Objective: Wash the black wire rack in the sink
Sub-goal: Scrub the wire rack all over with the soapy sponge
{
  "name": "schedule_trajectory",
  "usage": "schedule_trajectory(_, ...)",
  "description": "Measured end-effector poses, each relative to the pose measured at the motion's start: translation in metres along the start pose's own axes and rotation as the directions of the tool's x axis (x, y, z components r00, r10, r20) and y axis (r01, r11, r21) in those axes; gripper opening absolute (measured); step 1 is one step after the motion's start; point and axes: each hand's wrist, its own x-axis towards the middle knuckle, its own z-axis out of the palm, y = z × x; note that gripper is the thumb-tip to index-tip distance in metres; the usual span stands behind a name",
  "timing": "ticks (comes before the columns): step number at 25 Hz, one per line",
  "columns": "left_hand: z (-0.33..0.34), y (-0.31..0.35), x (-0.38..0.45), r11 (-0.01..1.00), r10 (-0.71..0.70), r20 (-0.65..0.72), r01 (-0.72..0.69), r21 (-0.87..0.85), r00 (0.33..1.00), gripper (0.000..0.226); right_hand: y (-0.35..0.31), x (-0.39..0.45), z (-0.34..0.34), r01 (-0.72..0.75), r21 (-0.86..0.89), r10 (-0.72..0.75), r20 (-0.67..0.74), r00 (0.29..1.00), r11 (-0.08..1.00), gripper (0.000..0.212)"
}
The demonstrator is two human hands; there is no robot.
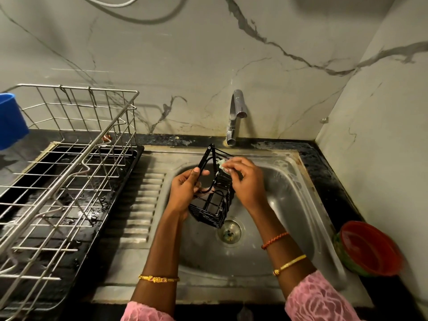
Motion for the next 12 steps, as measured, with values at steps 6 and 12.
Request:
schedule_trajectory(6,0.002,-0.002,0.001,0.997,0.041,0.036,-0.043,0.059,0.999,0.026,0.009,-0.013,-0.011,-0.039,0.009,0.039,-0.07,0.997,0.999,0.017)
schedule_trajectory(12,-0.005,-0.009,0.006,0.998,0.031,0.034,-0.033,0.055,0.999,0.027,0.007,-0.013,-0.004,-0.016,-0.005,0.016,-0.048,0.999,1.0,0.019)
